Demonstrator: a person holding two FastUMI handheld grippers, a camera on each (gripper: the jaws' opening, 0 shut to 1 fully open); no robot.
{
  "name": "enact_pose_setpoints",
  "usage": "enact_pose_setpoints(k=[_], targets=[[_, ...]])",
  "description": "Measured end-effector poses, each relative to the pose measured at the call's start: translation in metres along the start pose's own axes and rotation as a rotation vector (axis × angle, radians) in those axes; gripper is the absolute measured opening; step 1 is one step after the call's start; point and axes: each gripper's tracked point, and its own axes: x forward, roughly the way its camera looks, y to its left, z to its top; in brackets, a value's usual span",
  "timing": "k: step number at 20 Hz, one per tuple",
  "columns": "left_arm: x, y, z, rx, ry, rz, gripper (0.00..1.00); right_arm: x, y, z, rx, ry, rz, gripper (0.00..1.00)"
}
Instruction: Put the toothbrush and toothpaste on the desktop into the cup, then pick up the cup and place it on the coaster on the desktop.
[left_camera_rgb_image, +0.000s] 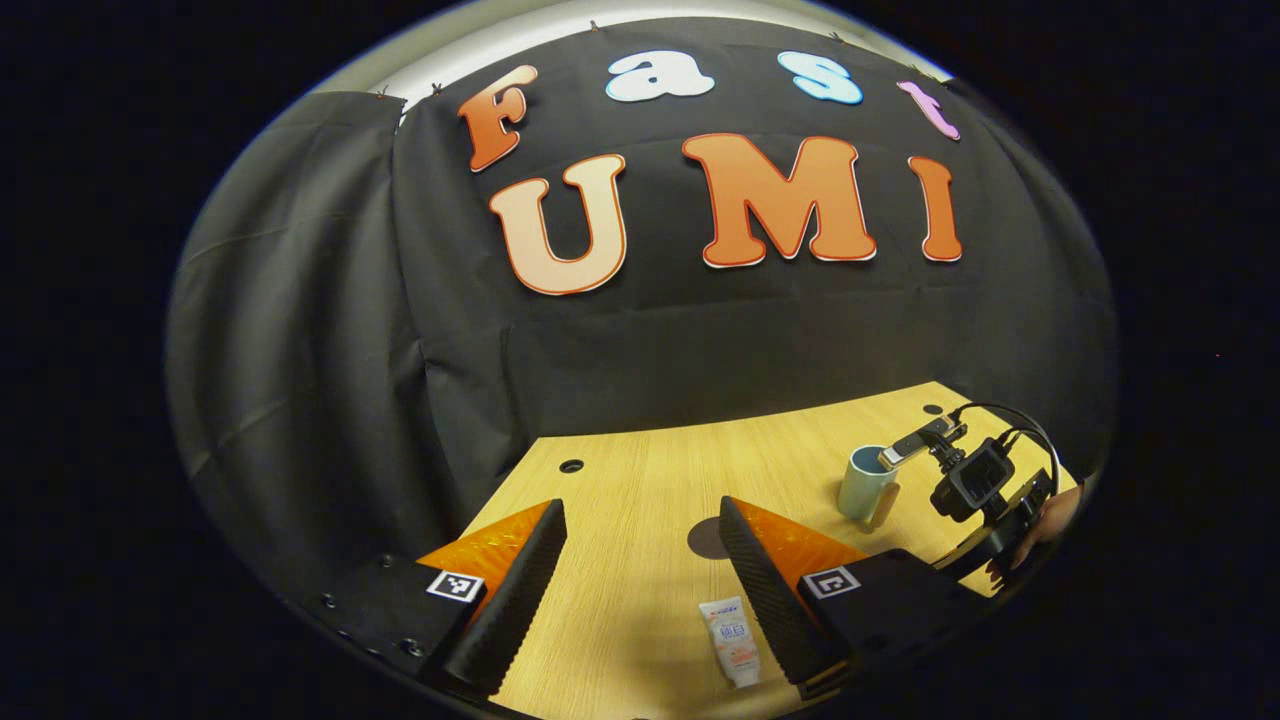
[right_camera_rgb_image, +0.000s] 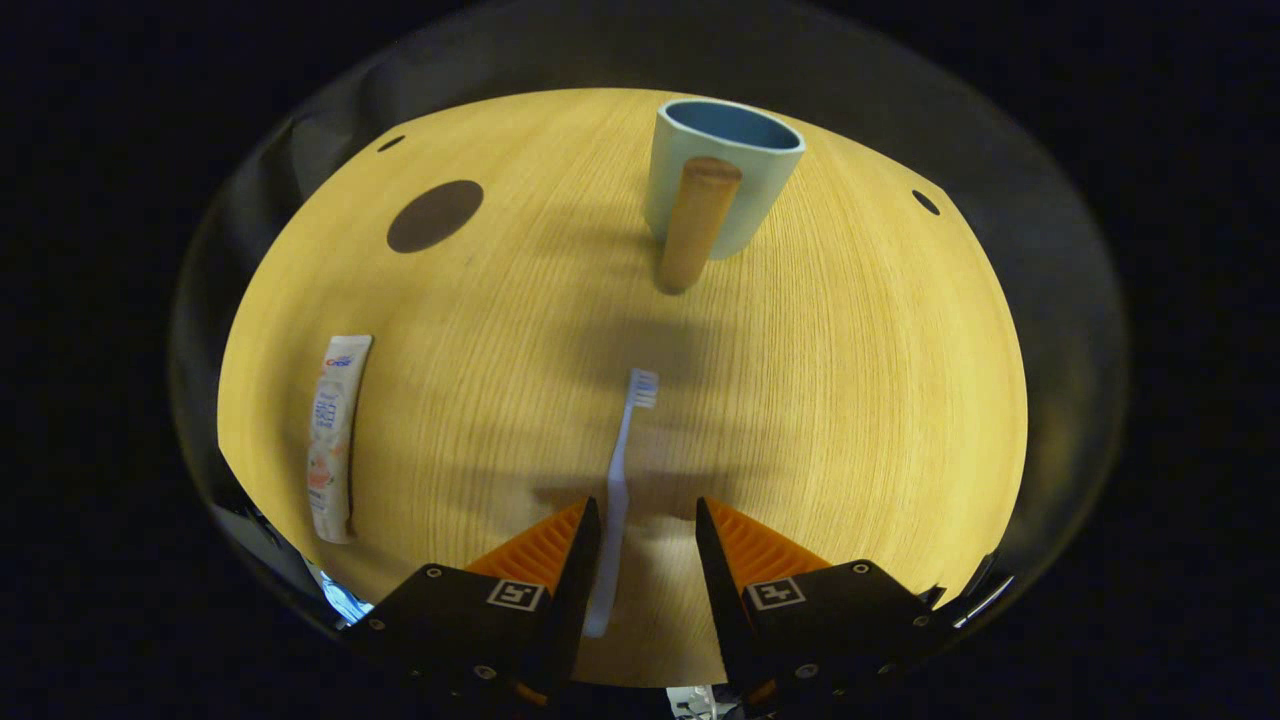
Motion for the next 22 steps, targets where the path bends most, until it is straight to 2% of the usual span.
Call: enact_pose_setpoints(k=[3,4,5,6,9,11,16,18,22], targets=[[0.001,0.001,-0.009,0.003,0.038,0.009,1.0,0.003,0.009,0.0,0.038,0.042,0.034,0.45],[0.003,0.0,-0.011,0.0,0.048,0.01,1.0,0.003,0.011,0.003,0.056,0.054,0.046,0.36],[0.003,-0.001,-0.012,-0.003,0.057,0.012,1.0,0.004,0.011,0.006,0.067,0.06,0.048,0.32],[0.002,-0.001,-0.015,-0.008,0.067,0.012,1.0,0.001,0.008,0.005,0.079,0.063,0.048,0.24],[0.01,-0.016,-0.03,-0.034,0.134,-0.029,0.97,0.002,0.007,0.007,0.115,0.076,0.08,0.12],[0.015,-0.021,-0.044,-0.053,0.191,-0.035,1.0,0.003,0.008,0.007,0.133,0.07,0.114,0.07],[0.033,-0.03,-0.084,-0.093,0.342,-0.068,0.98,-0.003,0.003,0.01,0.108,0.028,0.141,0.05],[0.042,-0.041,-0.107,-0.137,0.424,-0.135,1.0,-0.011,0.002,0.011,0.131,0.012,0.151,0.05],[0.073,-0.061,-0.171,-0.172,0.648,-0.259,0.96,-0.031,-0.005,0.018,0.209,-0.073,0.143,0.05]])
